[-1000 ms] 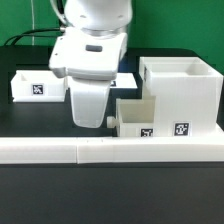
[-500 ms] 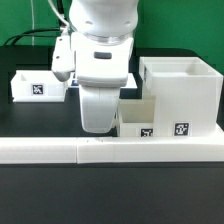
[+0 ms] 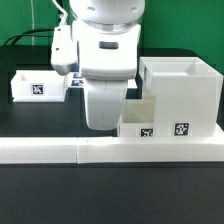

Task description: Assemble drawer

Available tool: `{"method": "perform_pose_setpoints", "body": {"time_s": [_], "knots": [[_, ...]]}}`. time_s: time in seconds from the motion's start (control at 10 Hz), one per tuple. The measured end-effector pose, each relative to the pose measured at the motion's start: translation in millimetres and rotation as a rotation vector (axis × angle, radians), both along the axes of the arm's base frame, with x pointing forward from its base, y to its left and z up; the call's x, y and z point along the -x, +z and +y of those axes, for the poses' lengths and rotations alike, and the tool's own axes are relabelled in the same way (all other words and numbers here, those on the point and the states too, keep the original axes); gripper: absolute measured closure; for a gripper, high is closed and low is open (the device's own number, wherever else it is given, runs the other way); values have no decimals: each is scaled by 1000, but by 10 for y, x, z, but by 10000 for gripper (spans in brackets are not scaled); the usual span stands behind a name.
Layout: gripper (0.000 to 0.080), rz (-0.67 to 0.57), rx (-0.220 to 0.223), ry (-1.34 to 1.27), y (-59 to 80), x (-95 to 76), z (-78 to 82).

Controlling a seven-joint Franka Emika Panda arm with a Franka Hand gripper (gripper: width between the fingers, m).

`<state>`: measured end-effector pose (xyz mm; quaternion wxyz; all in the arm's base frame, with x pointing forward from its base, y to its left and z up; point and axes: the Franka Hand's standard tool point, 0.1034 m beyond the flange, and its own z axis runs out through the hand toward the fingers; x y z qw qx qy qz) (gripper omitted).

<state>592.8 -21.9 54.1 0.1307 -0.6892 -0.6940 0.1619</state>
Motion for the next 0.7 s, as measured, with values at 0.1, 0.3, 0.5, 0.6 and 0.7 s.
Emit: {"method": "perform_pose_setpoints", "body": {"time_s": [0.1,0.3,0.5,0.6,0.7], "knots": [[151,0,0,0,-2,1,1],[151,13,3,-5,-2,4,66],[151,43,4,-2,7,-60,130],[151,55,1,-2,-6,-96,173],[151,61,0,-2,-20,-111,204]]}}
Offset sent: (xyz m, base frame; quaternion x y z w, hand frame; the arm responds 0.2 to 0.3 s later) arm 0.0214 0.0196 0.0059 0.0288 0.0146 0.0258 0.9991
